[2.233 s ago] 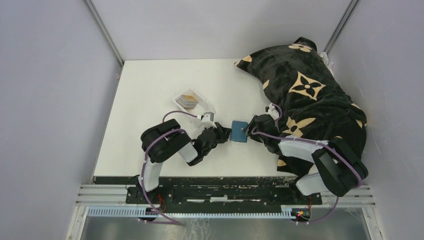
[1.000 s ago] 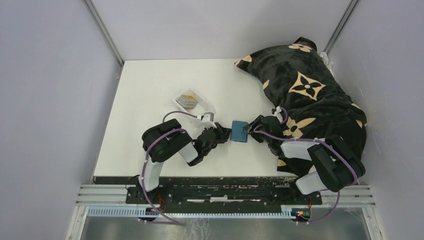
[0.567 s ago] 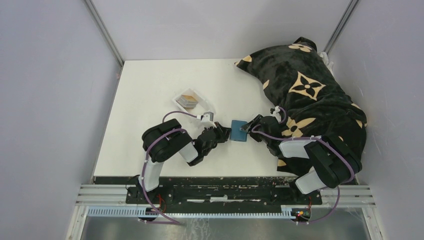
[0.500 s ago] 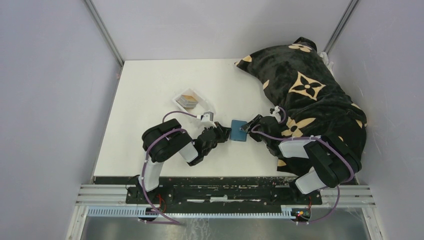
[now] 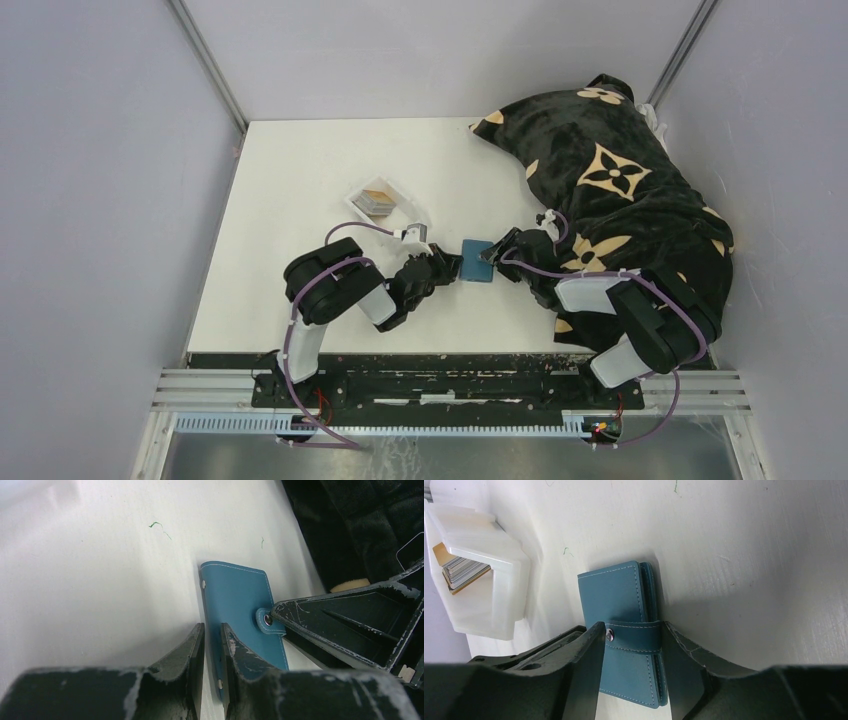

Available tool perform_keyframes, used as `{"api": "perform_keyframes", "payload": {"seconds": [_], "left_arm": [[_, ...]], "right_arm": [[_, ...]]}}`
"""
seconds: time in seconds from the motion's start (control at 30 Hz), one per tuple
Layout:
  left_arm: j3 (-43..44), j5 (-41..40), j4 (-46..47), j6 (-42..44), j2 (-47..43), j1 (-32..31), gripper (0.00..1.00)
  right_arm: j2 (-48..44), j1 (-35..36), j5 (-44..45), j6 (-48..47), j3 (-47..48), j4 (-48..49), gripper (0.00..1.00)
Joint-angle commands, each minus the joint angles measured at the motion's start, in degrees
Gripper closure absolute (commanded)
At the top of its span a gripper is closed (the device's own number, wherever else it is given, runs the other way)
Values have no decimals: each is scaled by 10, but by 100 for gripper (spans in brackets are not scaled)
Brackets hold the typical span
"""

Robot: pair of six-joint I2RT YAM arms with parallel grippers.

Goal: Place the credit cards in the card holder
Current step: Close the card holder at the center of the board.

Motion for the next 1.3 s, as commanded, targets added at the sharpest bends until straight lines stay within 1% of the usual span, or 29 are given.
{"api": "perform_keyframes", "payload": {"seconds": [0.0,0.77,1.13,1.27], "left_arm": [[12,0,10,30,7,-10,75],[22,-3,-2,38,4,-10,76],[21,-3,-3,37,7,-9,76],[21,-2,0,35,9,-9,75]], "right_arm": [[16,9,-8,-22,-4,-94,49],[6,11,-5,-50,-23,-130,50],[-35,11,46,-48,-27,-167,50],[-35,11,52,-50,-21,-173,50]]}}
